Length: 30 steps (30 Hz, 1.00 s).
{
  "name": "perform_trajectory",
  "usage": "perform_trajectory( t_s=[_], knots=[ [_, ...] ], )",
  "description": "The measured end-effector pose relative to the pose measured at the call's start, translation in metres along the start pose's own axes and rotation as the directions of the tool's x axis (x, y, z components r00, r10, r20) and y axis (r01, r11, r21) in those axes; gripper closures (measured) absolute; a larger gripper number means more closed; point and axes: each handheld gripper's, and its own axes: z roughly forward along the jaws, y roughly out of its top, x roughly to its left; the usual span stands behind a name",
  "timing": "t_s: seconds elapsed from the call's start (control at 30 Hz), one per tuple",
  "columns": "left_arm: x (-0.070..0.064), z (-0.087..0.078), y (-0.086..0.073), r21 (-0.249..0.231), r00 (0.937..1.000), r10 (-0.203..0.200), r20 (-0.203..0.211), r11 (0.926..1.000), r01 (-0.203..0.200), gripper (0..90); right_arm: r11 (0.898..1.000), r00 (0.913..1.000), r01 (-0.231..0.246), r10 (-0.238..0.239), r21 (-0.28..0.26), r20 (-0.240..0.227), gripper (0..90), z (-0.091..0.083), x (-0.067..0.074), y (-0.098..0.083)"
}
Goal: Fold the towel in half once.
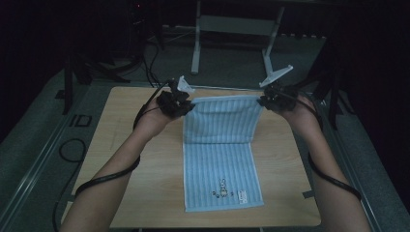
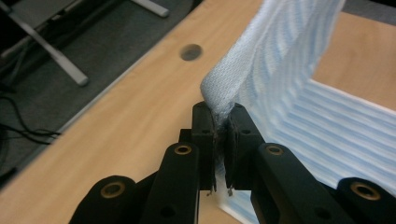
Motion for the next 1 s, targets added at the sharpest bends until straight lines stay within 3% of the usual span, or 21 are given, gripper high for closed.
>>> perform_trajectory(
  t_s=[0.03, 0.17, 0.27, 0.33, 0.4, 0.43, 0.5, 0.57, 0.63, 0.7, 0.73, 0.77, 0.8, 0.83, 0.87, 0.9, 0.93, 0.97, 1.0],
  knots=[
    [0.000, 0.000, 0.000, 0.000, 1.0000, 0.000, 0.000, 1.0000, 0.000, 83.2, 1.000, 0.9998, 0.010, -0.011, -0.011, -0.014, 83.5, -0.003, 0.006, -0.005],
    [-0.037, -0.010, -0.043, -0.007, 0.9990, 0.032, 0.030, 0.9995, -0.032, 83.1, 0.998, 0.9968, 0.049, -0.051, -0.037, -0.061, 83.5, -0.014, 0.034, -0.035],
    [-0.064, -0.009, -0.073, -0.005, 0.9965, 0.017, 0.082, 0.9999, -0.016, 82.8, 0.996, 0.9902, 0.069, -0.074, -0.050, -0.118, 83.5, -0.017, 0.062, -0.070],
    [-0.086, -0.002, -0.096, 0.017, 0.9924, 0.012, 0.123, 0.9997, -0.014, 82.8, 0.996, 0.9856, 0.081, -0.085, -0.033, -0.146, 83.5, -0.012, 0.080, -0.091],
    [-0.103, 0.004, -0.111, 0.044, 0.9889, 0.040, 0.143, 0.9979, -0.047, 82.7, 0.996, 0.9792, 0.088, -0.085, 0.006, -0.184, 83.5, -0.004, 0.096, -0.110],
    [-0.112, 0.008, -0.120, 0.075, 0.9833, 0.057, 0.173, 0.9946, -0.071, 82.3, 0.996, 0.9765, 0.088, -0.083, 0.017, -0.199, 83.4, -0.001, 0.101, -0.117],
    [-0.124, 0.013, -0.133, 0.096, 0.9791, 0.065, 0.193, 0.9917, -0.085, 82.2, 0.993, 0.9670, 0.103, -0.087, 0.053, -0.240, 83.4, 0.008, 0.114, -0.135],
    [-0.134, 0.016, -0.145, 0.110, 0.9721, 0.052, 0.229, 0.9908, -0.079, 82.2, 0.992, 0.9563, 0.102, -0.077, 0.075, -0.282, 83.4, 0.016, 0.126, -0.150],
    [-0.143, 0.018, -0.156, 0.122, 0.9684, 0.054, 0.244, 0.9888, -0.086, 81.1, 0.993, 0.9497, 0.079, -0.047, 0.093, -0.310, 83.4, 0.021, 0.134, -0.163],
    [-0.150, 0.017, -0.163, 0.119, 0.9664, 0.045, 0.253, 0.9899, -0.077, 81.1, 0.991, 0.9452, 0.092, -0.054, 0.102, -0.322, 83.4, 0.020, 0.142, -0.174],
    [-0.152, 0.017, -0.165, 0.123, 0.9614, 0.045, 0.271, 0.9891, -0.081, 81.0, 0.994, 0.9417, 0.052, -0.016, 0.098, -0.336, 83.3, 0.018, 0.143, -0.179],
    [-0.157, 0.014, -0.168, 0.099, 0.9671, 0.063, 0.246, 0.9910, -0.090, 81.1, 0.994, 0.9355, 0.040, -0.003, 0.098, -0.353, 83.4, 0.017, 0.144, -0.182],
    [-0.159, 0.013, -0.169, 0.097, 0.9698, 0.065, 0.235, 0.9912, -0.090, 81.3, 0.995, 0.9356, 0.060, -0.027, 0.084, -0.352, 83.3, 0.012, 0.147, -0.186],
    [-0.161, 0.011, -0.169, 0.098, 0.9666, 0.065, 0.248, 0.9909, -0.092, 81.2, 0.996, 0.9346, 0.052, -0.021, 0.079, -0.355, 83.3, 0.009, 0.148, -0.188],
    [-0.163, 0.009, -0.169, 0.088, 0.9682, 0.079, 0.237, 0.9908, -0.103, 81.2, 0.997, 0.9306, 0.034, -0.005, 0.072, -0.366, 83.3, 0.006, 0.149, -0.191],
    [-0.163, 0.007, -0.168, 0.082, 0.9732, 0.070, 0.219, 0.9926, -0.090, 81.3, 0.997, 0.9320, 0.045, -0.017, 0.070, -0.362, 83.3, 0.004, 0.151, -0.192],
    [-0.161, 0.007, -0.167, 0.095, 0.9664, 0.040, 0.254, 0.9932, -0.067, 81.9, 0.996, 0.9292, 0.066, -0.038, 0.063, -0.368, 83.3, 0.002, 0.153, -0.194],
    [-0.160, 0.008, -0.166, 0.096, 0.9610, 0.044, 0.273, 0.9928, -0.072, 82.0, 0.996, 0.9256, 0.061, -0.032, 0.067, -0.377, 83.3, 0.001, 0.153, -0.194],
    [-0.160, 0.009, -0.166, 0.097, 0.9628, 0.046, 0.266, 0.9926, -0.074, 82.0, 0.995, 0.9273, 0.070, -0.037, 0.077, -0.373, 83.3, 0.003, 0.152, -0.193]
  ],
)
